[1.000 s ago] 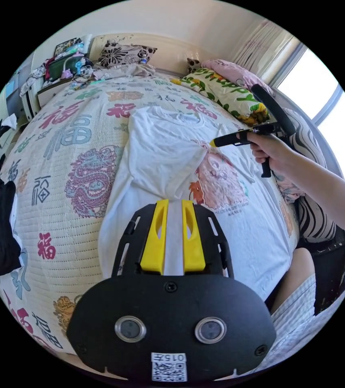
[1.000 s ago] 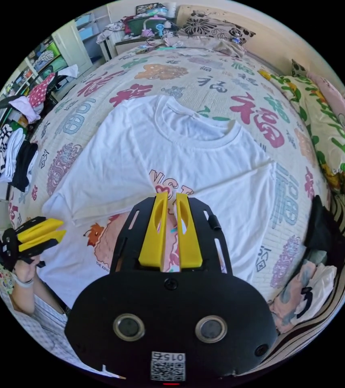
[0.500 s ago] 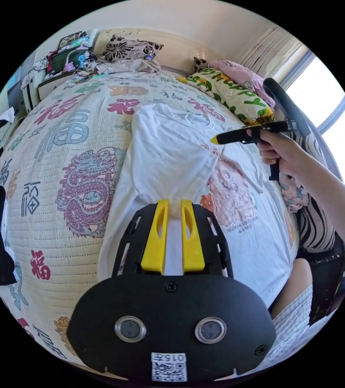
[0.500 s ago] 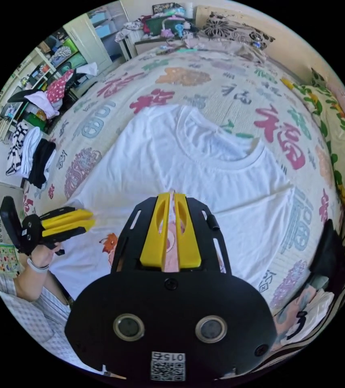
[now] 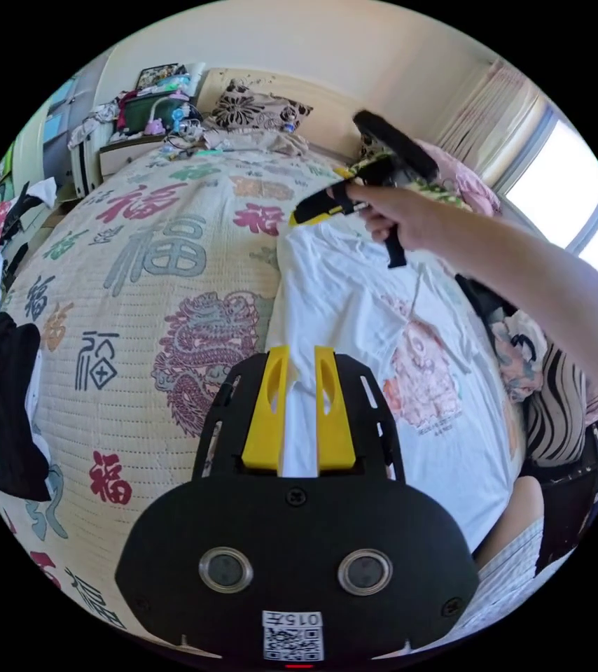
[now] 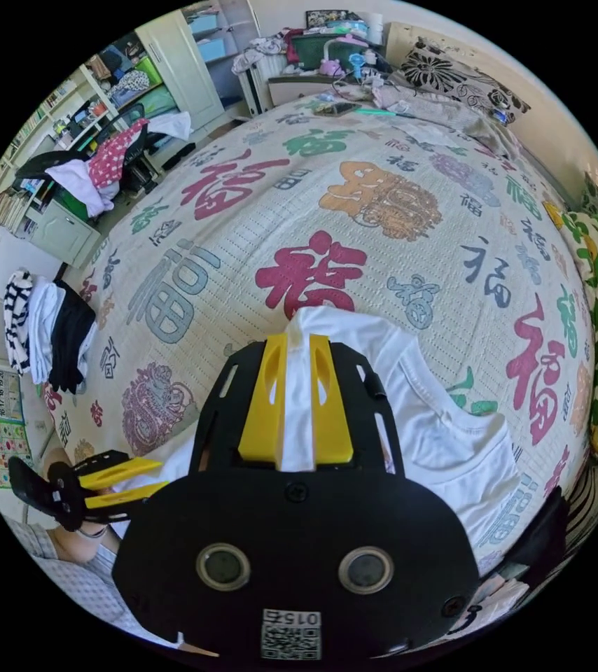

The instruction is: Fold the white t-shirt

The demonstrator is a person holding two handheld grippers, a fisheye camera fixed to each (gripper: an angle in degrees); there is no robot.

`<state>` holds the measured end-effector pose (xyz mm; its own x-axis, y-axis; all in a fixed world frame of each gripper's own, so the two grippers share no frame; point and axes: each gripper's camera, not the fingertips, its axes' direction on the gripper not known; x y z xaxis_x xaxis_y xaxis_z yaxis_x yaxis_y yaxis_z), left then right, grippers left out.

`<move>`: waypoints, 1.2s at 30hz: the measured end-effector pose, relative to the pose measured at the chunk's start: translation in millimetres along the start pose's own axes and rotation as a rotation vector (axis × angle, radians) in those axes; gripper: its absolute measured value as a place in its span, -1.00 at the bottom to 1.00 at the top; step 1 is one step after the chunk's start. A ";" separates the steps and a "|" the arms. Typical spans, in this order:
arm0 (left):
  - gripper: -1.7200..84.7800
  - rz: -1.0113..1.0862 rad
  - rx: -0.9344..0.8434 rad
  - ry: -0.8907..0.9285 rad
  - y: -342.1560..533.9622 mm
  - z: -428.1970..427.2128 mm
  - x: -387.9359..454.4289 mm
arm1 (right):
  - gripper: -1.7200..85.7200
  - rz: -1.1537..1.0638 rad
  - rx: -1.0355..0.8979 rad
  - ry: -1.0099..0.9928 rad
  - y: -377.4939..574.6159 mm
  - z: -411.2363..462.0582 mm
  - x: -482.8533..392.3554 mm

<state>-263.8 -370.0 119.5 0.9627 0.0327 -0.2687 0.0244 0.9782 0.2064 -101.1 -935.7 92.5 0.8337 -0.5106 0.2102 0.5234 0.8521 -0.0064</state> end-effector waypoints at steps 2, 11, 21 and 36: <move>-0.84 0.019 0.005 -0.037 3.2 5.8 4.4 | -0.88 -0.004 -0.038 0.026 -6.8 9.3 2.5; -0.86 0.029 -0.030 -0.064 5.1 2.1 5.6 | -0.88 -0.006 0.012 0.048 -14.7 17.2 19.6; -0.79 0.089 0.011 -0.031 15.4 -30.8 39.8 | -0.80 -0.131 0.043 0.019 96.7 -39.8 47.2; -0.96 0.123 -0.025 -0.065 -5.2 3.9 66.6 | -0.98 -0.164 -0.083 -0.071 142.6 -12.6 75.9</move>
<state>-198.8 -373.7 104.2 0.9734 0.1402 -0.1809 -0.1010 0.9724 0.2102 39.1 -854.4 95.2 0.7230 -0.6301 0.2833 0.6665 0.7440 -0.0462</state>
